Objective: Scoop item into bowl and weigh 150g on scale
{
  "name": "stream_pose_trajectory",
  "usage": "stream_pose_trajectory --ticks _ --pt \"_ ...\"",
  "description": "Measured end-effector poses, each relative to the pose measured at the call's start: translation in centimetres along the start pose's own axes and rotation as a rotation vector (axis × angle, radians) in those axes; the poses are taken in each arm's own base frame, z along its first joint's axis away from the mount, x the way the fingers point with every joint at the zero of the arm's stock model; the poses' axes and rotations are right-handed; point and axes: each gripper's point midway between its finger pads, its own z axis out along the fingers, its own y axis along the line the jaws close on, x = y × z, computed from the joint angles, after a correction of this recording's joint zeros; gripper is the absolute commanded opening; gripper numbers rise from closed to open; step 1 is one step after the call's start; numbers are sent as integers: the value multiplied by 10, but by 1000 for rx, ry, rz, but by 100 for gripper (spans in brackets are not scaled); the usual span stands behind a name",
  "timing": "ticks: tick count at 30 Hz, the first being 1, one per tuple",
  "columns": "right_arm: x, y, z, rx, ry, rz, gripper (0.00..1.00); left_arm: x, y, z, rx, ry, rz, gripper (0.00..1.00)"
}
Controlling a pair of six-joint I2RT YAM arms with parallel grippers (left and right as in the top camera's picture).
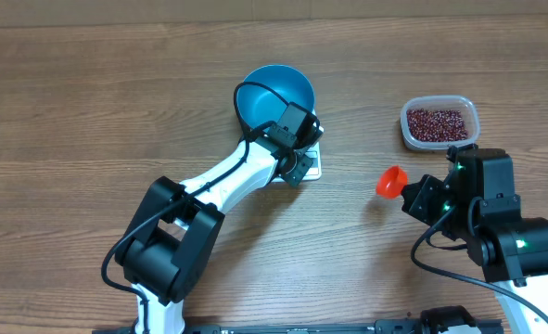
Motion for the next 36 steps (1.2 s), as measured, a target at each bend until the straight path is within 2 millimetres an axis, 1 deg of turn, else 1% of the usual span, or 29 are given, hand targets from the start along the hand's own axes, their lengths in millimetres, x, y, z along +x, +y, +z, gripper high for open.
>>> stream_pose_trajectory --ticks 19,36 --pt "0 0 0 2 2 0 4 2 1 -1 -3 17 -1 4" --pt "1 0 0 2 2 0 4 -1 1 0 -17 7 2 4"
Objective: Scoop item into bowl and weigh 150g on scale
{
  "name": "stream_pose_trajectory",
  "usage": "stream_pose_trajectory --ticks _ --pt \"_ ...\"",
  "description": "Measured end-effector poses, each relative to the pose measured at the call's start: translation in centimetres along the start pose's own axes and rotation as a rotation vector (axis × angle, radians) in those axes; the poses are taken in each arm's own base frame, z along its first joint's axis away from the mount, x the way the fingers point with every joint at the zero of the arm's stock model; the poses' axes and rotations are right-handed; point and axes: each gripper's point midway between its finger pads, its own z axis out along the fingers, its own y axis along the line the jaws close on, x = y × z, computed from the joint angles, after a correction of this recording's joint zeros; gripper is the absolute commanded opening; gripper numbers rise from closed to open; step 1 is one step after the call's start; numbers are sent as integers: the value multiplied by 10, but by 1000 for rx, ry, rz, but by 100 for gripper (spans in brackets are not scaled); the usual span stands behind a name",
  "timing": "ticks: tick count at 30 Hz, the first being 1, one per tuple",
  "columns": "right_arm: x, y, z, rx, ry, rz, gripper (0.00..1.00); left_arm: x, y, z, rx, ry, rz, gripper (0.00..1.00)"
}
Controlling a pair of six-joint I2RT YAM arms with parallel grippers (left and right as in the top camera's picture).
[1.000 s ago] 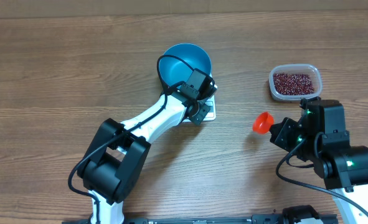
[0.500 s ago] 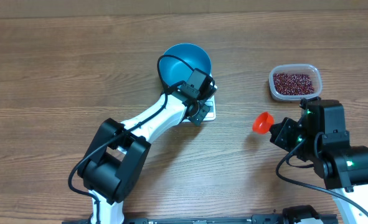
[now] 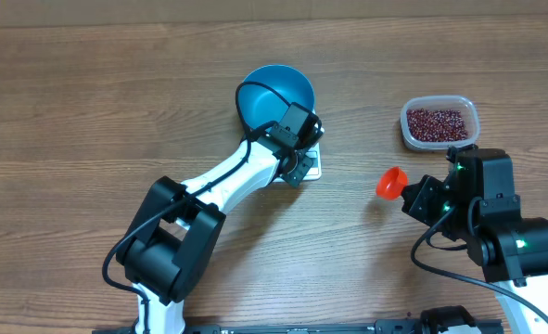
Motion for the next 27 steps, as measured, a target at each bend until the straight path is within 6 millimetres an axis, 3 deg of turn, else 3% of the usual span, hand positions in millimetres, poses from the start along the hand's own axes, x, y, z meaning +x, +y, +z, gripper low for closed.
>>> stream_pose_trajectory --ticks 12,22,27 --pt "0 0 0 0 0 0 4 -5 1 1 -6 -22 -2 4" --pt "0 0 0 0 0 0 4 9 3 -4 -16 58 -5 4" --pt "0 0 0 0 0 0 4 6 4 -11 -17 79 -8 4"
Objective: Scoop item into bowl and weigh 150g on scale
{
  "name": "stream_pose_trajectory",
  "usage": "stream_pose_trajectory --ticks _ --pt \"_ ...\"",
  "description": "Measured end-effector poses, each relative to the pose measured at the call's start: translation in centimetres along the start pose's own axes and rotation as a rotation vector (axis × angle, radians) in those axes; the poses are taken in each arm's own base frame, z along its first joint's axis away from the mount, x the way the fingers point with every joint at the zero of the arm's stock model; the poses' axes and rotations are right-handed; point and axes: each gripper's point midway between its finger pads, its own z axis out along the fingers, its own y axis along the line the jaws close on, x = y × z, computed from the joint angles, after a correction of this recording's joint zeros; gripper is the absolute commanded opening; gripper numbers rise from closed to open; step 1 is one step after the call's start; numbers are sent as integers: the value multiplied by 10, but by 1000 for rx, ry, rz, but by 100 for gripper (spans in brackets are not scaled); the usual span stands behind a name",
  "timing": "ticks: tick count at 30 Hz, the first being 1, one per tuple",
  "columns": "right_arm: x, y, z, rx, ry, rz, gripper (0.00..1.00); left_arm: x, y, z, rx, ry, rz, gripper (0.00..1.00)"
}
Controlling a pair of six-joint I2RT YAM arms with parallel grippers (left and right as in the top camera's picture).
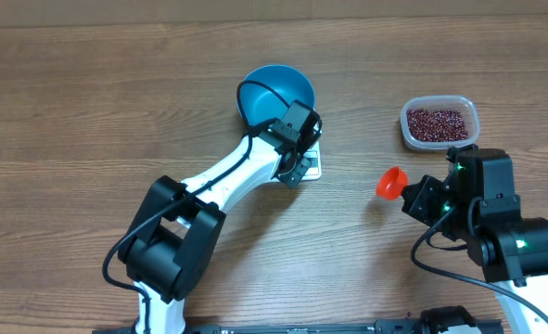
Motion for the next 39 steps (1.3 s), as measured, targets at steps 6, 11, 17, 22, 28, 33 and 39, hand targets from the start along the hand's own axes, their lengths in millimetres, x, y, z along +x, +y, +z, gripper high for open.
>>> stream_pose_trajectory --ticks 6,11,17,22,28,33,39 --pt "0 0 0 1 0 0 4 -26 0 -14 8 -65 -7 4" --pt "0 0 0 1 1 0 4 -25 -1 -13 12 -65 -7 4" --pt "0 0 0 1 0 0 4 -11 -3 2 16 -55 -7 4" --pt "0 0 0 1 1 0 4 -8 -5 10 21 -72 -8 4" --pt "0 0 0 0 1 1 4 -12 -4 11 17 -94 -15 4" --pt "0 0 0 1 1 1 4 -13 -1 11 1 -98 -20 4" --pt "0 0 0 1 1 0 4 -12 1 11 -12 -93 -20 4"
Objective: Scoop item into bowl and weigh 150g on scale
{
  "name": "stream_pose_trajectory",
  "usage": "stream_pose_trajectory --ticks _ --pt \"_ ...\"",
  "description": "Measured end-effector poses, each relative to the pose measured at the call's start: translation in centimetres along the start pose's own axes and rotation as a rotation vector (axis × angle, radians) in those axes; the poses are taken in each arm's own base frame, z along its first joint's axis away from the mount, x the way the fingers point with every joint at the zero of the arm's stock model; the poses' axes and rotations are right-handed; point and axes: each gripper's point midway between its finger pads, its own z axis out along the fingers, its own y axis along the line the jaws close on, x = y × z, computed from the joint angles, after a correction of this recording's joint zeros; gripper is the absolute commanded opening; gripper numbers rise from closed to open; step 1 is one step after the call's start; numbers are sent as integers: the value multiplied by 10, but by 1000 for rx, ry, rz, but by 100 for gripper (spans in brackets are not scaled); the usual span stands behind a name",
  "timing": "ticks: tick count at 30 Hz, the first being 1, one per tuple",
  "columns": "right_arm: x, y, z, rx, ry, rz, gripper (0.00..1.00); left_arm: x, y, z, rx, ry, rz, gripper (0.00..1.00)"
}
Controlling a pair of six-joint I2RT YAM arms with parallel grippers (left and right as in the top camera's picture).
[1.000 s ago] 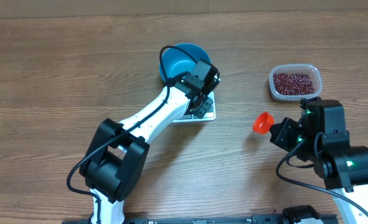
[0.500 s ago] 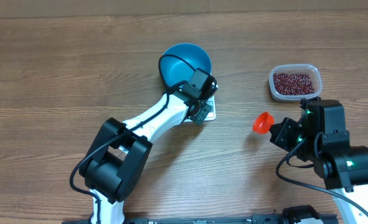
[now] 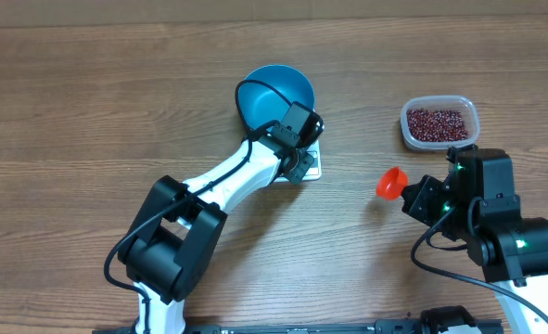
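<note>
A blue bowl (image 3: 274, 91) stands at the far middle of the table, its near edge over a small silver scale (image 3: 311, 167). My left gripper (image 3: 297, 130) is at the bowl's near rim and seems shut on it, though the wrist hides the fingers. To the right, my right gripper (image 3: 411, 193) is shut on the handle of a red scoop (image 3: 390, 181), held just above the table. A clear tub of red beans (image 3: 439, 122) sits beyond the right arm.
The left arm (image 3: 227, 176) lies diagonally from the near left up to the bowl and covers most of the scale. The wooden table (image 3: 88, 111) stretches out to the left.
The left wrist and the bowl have shifted a touch to the left and nearer. The right gripper with the red scoop has not moved.
At every earlier moment my left gripper was at the bowl's near rim over the scale, nudging it only slightly. My right gripper held the red scoop still beside the bean tub. Little has changed by now.
</note>
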Motion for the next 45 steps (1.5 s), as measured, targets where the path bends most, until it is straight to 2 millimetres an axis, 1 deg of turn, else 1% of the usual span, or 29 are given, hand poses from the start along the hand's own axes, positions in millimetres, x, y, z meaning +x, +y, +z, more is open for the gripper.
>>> stream_pose_trajectory --ticks 15,19,23,25,26,28,31,34,35,37,40,43,45 --pt "0 0 0 0 0 0 4 1 -1 0 8 5 0 4" --pt "0 0 0 0 0 0 4 9 -8 -3 46 36 0 4" --pt "0 0 0 0 0 0 4 17 -17 -12 102 80 -2 4" --pt "0 0 0 0 0 0 4 10 -19 -26 123 75 -3 4" --pt "0 0 0 0 0 0 4 4 -20 -35 129 60 -4 4" --pt "0 0 0 0 0 0 4 -13 -20 -61 141 14 -3 4" --pt "0 0 0 0 0 0 4 -39 -17 -111 148 -87 -3 4" --pt "0 0 0 0 0 0 4 -54 -14 -163 150 -183 -1 4" --pt "0 0 0 0 0 0 4 -55 -13 -175 150 -200 -1 4" --pt "0 0 0 0 0 0 4 -53 -11 -204 149 -238 -2 5" --pt "0 0 0 0 0 -5 4 -41 -5 -233 147 -258 -12 4" --pt "0 0 0 0 0 -11 4 -26 10 -253 133 -256 -45 4" --pt "0 0 0 0 0 -16 4 -17 20 -261 119 -250 -72 4"
